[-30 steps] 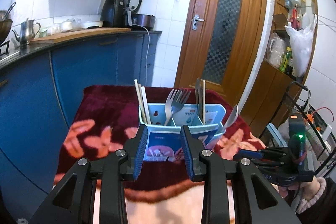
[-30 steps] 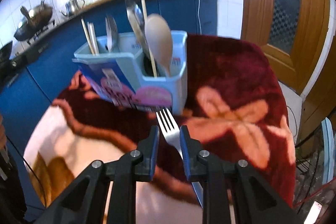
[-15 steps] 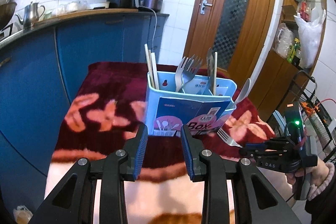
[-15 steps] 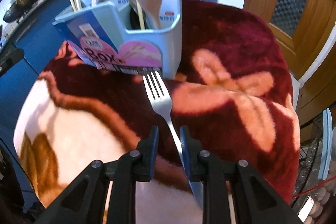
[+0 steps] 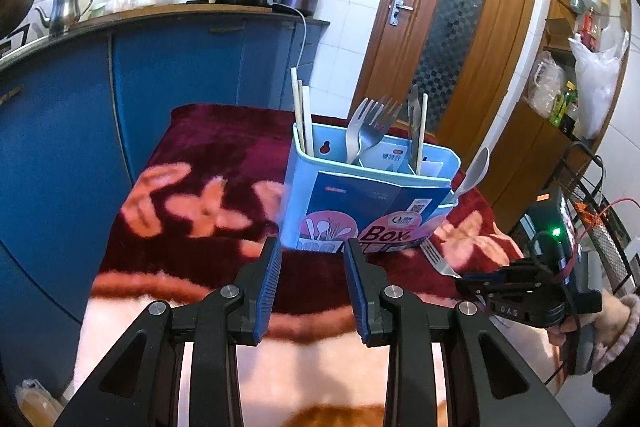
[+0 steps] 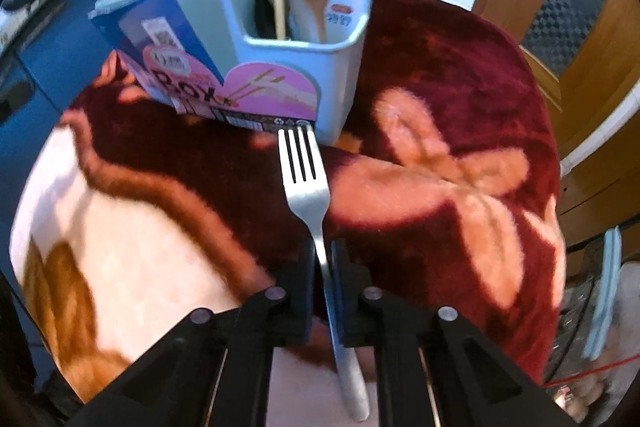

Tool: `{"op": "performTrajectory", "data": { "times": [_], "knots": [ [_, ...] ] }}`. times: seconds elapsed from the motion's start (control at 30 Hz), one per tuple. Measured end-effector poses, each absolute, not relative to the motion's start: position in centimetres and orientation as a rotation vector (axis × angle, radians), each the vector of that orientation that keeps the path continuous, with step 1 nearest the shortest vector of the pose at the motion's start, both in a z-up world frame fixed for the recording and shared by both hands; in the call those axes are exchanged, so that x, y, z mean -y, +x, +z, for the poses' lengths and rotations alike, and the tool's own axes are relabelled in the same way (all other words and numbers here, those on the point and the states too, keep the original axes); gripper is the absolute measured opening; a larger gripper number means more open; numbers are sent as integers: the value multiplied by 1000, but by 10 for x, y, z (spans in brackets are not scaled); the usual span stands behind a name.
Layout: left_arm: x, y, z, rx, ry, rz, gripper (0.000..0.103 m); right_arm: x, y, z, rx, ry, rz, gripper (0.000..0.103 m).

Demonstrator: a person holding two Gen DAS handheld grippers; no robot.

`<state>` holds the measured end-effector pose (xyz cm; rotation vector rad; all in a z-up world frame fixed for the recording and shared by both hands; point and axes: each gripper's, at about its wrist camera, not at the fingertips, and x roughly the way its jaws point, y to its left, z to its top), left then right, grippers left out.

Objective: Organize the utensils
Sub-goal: 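Close the right gripper on the remaining metal fork and lift it, then carry the fork over the caddy and lower it in with the right gripper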

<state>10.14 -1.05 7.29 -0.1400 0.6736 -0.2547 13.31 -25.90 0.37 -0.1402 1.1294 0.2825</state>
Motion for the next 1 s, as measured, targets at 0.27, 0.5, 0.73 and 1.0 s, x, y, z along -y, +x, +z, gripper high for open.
{"op": "performTrajectory", "data": {
  "times": [0.27,0.5,0.73,1.0],
  "knots": [
    [11,100,70,-680,-136,-257,33,275,95,23,-1002,79,345,5],
    [12,103,67,-691,-140,-249,33,272,56,56,-772,146,385,5],
    [16,105,67,-691,-124,-247,33,259,58,86,-513,163,393,5],
    [20,112,61,-699,-120,-254,33,245,101,107,-347,182,348,5]
  ]
}}
